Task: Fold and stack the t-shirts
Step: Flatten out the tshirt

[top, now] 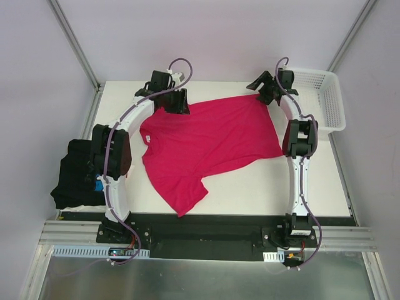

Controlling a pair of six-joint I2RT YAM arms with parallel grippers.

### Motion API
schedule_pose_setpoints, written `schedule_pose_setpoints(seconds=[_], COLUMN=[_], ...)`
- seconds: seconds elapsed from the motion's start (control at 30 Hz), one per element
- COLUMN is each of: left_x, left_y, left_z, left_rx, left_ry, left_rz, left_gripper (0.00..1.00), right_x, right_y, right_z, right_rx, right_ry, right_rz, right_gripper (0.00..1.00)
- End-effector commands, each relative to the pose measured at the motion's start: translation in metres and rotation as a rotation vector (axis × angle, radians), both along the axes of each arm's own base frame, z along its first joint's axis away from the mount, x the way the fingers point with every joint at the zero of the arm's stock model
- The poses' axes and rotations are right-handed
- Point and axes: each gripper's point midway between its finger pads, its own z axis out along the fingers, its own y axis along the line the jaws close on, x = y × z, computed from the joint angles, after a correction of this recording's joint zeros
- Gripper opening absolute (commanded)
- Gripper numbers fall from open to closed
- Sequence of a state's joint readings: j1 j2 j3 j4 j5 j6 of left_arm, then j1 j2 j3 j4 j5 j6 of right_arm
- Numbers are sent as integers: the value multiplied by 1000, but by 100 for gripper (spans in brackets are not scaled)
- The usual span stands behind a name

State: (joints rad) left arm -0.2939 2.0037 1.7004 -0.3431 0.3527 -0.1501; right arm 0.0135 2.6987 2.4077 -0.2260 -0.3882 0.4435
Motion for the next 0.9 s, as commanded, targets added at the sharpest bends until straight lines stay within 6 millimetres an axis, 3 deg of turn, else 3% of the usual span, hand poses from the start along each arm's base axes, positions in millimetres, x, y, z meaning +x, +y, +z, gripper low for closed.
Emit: schedule_pose_setpoints(seconds=[0.0,0.07,0.1,0.13,0.17,0.2,0.23,0.27,0.3,0.33,0.37,0.4,0.43,0.47,0.5,0.53,0.57,0.63,0.87], left_x=[-19,-26,-28,-28,-32,-31,-31,-31,-26,-23,-20,-14,-12,-11,-5,-2,0,8,36], left_y=[-22,-36,-40,-44,-51,-55,-58,-61,-63,-64,-65,-66,-67,-68,-68,-67,-66,-63,-50], left_z=[17,14,11,5,3,-7,-12,-15,-25,-29,-32,-40,-42,-45,-51,-53,-57,-65,-82], left_rx=[-87,-120,-127,-132,-153,-161,-171,-182,-181,-177,-177,-173,-175,-173,-166,-162,-160,-161,-168], left_ry=[6,25,34,44,57,78,93,104,117,120,124,127,132,133,133,135,137,145,155], left_rz=[-98,-159,-175,-192,-227,-238,-247,-260,-260,-260,-257,-254,-253,-256,-246,-241,-237,-223,-156], left_gripper=[46,46,46,46,46,46,46,46,46,46,46,46,46,46,46,46,46,46,47], right_x=[13,7,-1,-14,-22,-33,-51,-59,-70,-89,-98,-109,-117,-130,-139,-145,-156,-168,-212], right_y=[-27,-30,-25,-23,-20,-13,-10,-6,-2,0,4,8,11,17,21,25,31,37,80], right_z=[22,38,68,57,61,94,76,83,111,92,96,118,122,110,128,132,123,134,127], right_rx=[57,73,86,96,97,108,120,119,120,131,133,140,144,153,157,163,172,177,222], right_ry=[-79,-92,-129,-86,-96,-145,-92,-105,-146,-90,-101,-147,-158,-133,-168,-171,-144,-161,-115], right_rz=[-7,16,51,64,85,122,133,152,176,183,195,213,223,230,247,261,272,295,409], right_gripper=[92,96,96,96,96,96,96,96,96,96,96,96,96,96,96,96,96,96,96])
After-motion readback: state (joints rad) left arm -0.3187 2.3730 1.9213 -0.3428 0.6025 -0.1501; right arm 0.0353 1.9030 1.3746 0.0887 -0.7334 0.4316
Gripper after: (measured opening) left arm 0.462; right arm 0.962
